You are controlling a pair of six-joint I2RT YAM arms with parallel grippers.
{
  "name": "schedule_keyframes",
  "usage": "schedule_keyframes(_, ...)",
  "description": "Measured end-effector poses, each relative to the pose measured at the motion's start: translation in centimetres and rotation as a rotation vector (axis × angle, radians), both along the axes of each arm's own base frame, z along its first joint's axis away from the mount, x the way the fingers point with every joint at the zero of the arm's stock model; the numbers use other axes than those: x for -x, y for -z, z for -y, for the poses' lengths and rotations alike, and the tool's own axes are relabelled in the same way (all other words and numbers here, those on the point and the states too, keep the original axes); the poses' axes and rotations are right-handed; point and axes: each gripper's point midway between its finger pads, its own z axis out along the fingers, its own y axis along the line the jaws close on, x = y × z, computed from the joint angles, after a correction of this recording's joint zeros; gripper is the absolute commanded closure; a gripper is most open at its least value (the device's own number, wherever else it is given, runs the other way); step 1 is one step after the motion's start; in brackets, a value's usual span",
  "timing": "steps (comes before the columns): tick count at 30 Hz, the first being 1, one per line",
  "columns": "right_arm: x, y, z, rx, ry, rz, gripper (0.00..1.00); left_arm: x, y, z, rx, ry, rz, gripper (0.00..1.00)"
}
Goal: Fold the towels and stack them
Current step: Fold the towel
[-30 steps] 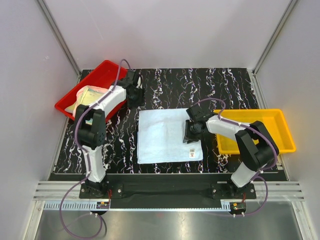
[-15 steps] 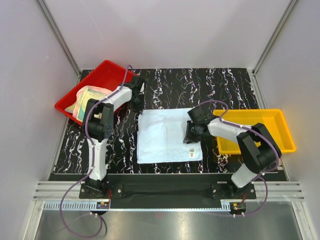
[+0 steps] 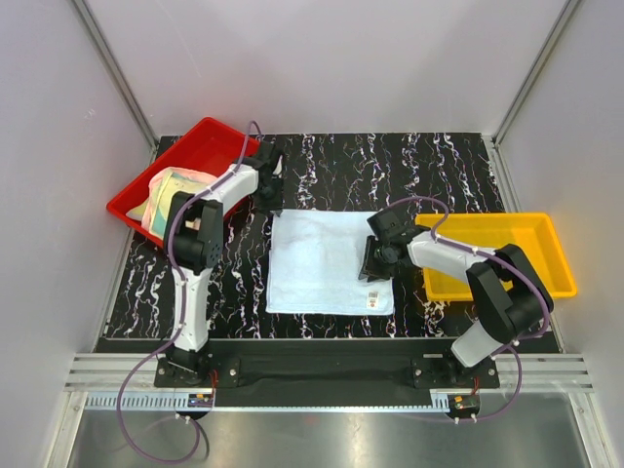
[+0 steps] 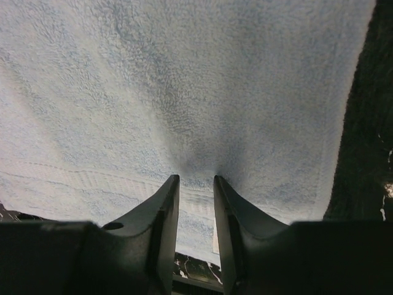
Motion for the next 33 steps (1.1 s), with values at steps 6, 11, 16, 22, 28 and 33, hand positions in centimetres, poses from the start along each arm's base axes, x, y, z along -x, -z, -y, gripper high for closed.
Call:
schedule_keyframes(6,0.4,-1.1,0.9,0.063,0.012,-0.044,0.56,2.6,-4.1,-0.9,-0.028,-0.003,0.028,0.51)
schedule_keyframes(11,2.0,-2.2,2.6,0.110,0.062,-0.072,0.48,8.6,-10.5,-1.1,-0.026,-0.003,0.145,0.48)
schedule_keyframes(16,5.1,-2.5,4.8,0.125,0.142,-0.096,0.45,17.9,-9.6,0.3,0.064,0.055,0.117,0.44)
schedule_keyframes(22,8.3,-0.8,6.6,0.152,0.217,-0.173,0.45,25.7,-1.5,-2.1,0.041,-0.019,-0.109,0.39)
schedule_keyframes(28,8.4,0.0,6.4,0.132,0.254,-0.175,0.46,27.2,0.3,-1.5,0.111,-0.078,-0.150,0.38)
schedule_keyframes(33,8.0,0.4,6.0,0.103,0.270,-0.162,0.48,26.4,0.4,-0.8,0.150,-0.113,-0.124,0.40)
